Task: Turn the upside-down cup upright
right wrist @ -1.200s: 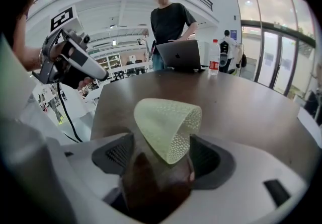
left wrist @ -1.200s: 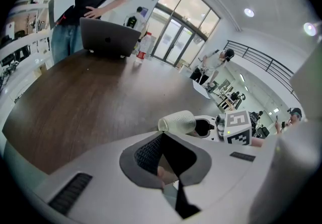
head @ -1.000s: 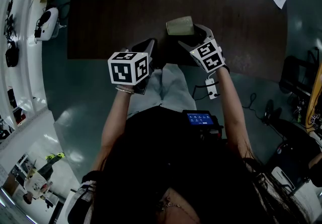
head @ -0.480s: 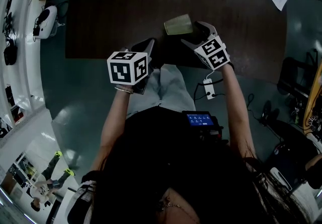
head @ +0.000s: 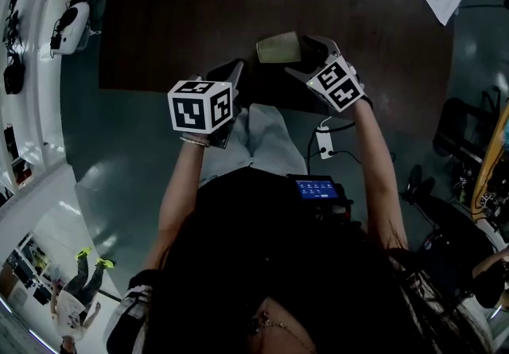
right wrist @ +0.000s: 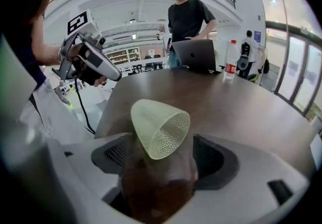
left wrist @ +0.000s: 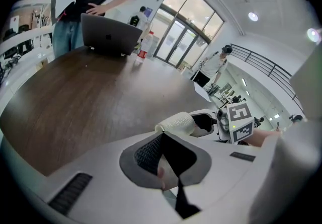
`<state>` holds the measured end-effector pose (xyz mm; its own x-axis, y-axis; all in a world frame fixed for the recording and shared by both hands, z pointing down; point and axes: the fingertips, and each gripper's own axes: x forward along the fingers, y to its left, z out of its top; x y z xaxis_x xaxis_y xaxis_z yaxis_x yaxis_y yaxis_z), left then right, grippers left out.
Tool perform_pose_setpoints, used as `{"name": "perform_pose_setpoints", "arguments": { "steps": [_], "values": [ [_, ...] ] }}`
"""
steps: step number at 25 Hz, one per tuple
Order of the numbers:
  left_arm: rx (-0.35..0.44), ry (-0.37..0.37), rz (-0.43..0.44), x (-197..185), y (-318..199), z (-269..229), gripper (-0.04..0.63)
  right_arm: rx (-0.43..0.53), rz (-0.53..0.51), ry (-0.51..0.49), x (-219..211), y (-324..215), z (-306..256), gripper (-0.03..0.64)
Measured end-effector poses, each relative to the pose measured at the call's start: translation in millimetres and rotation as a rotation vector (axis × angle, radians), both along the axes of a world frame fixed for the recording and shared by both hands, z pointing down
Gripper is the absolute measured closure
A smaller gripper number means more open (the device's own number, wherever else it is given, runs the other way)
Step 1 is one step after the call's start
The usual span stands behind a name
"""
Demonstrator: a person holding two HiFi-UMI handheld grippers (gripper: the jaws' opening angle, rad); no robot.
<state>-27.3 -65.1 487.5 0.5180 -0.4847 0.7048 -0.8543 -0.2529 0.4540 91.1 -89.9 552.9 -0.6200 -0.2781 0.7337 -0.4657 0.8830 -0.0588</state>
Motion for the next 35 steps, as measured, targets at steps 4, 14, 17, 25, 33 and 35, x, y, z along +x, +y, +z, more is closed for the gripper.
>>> {"name": "perform_pose_setpoints", "arguments": {
  "steps": [4, 14, 17, 25, 33, 35],
  "values": [
    [-0.012, -0.005, -0.012, -0.5, -2.1, 4.7, 0.594, -0.007, -0.092, 0.011, -3.9, 1.1, 3.6, 0.249],
    [-0.02, -0.017, -0.043, -9.0, 6.2, 5.8, 0.594, 0.014, -0.278, 0.066, -16.7, 7.2, 5.0, 0.247],
    [-0.025, -0.024, -0.052, -11.7, 10.3, 6.7, 0.594, 0.018, -0.316, 0.08, -18.6, 8.5, 7.3, 0.247],
    [-0.035, -0.04, -0.074, -16.4, 19.9, 9.0, 0.594, 0.027, -0.351, 0.083, -19.6, 6.7, 10.3, 0.249],
    [-0.038, -0.04, -0.076, -18.9, 14.7, 7.1, 0.594, 0.039, -0.335, 0.079, -21.3, -1.6, 3.0, 0.249],
    [-0.037, -0.039, -0.075, -18.2, 14.9, 6.2, 0.594, 0.045, -0.331, 0.089, -18.5, -2.4, -0.3, 0.249]
  ]
}}
